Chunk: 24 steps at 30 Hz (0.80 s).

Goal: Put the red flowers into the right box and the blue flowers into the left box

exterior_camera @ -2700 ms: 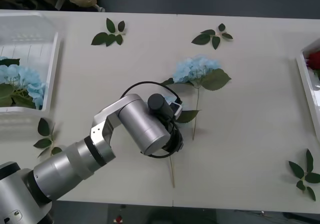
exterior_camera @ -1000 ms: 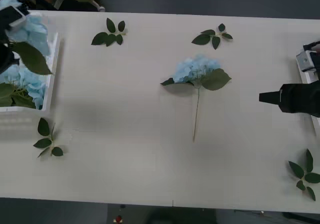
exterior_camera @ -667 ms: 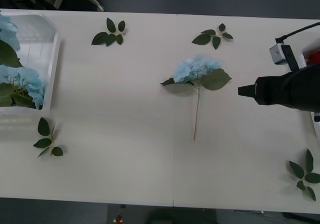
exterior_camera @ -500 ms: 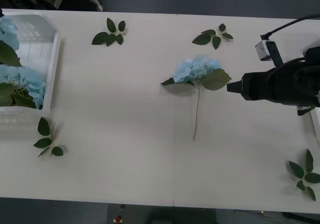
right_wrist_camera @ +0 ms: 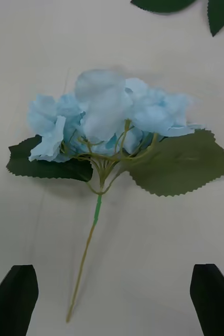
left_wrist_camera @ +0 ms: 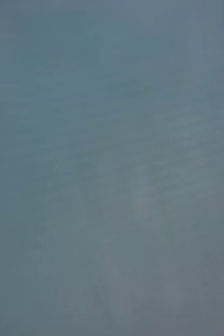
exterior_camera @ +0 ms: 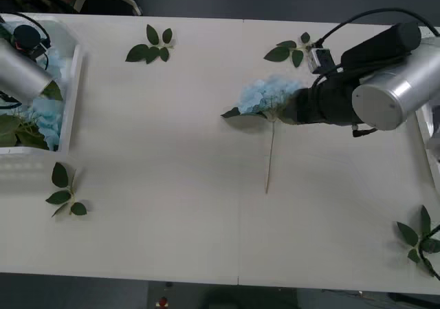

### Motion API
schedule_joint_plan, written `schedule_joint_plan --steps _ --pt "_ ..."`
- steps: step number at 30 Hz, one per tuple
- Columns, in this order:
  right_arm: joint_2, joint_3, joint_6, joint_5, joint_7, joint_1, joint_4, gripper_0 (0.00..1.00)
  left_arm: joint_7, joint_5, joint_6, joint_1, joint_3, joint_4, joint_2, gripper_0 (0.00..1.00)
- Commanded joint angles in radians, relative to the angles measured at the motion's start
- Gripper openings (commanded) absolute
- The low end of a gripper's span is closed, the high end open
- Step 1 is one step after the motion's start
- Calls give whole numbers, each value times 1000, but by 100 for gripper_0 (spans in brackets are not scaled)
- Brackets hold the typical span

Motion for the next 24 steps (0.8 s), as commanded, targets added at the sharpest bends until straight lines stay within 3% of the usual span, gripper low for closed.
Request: schedule_joint_plan --steps 1,12,24 --pt "40 55 37 101 -54 -48 1 86 83 -66 -27 -30 18 30 -10 0" --pt "197 87 96 287 -81 -60 84 86 175 -134 -146 -30 18 170 -26 0" --pt "284 161 8 388 -153 -109 253 86 213 -163 -264 -32 18 214 -29 1"
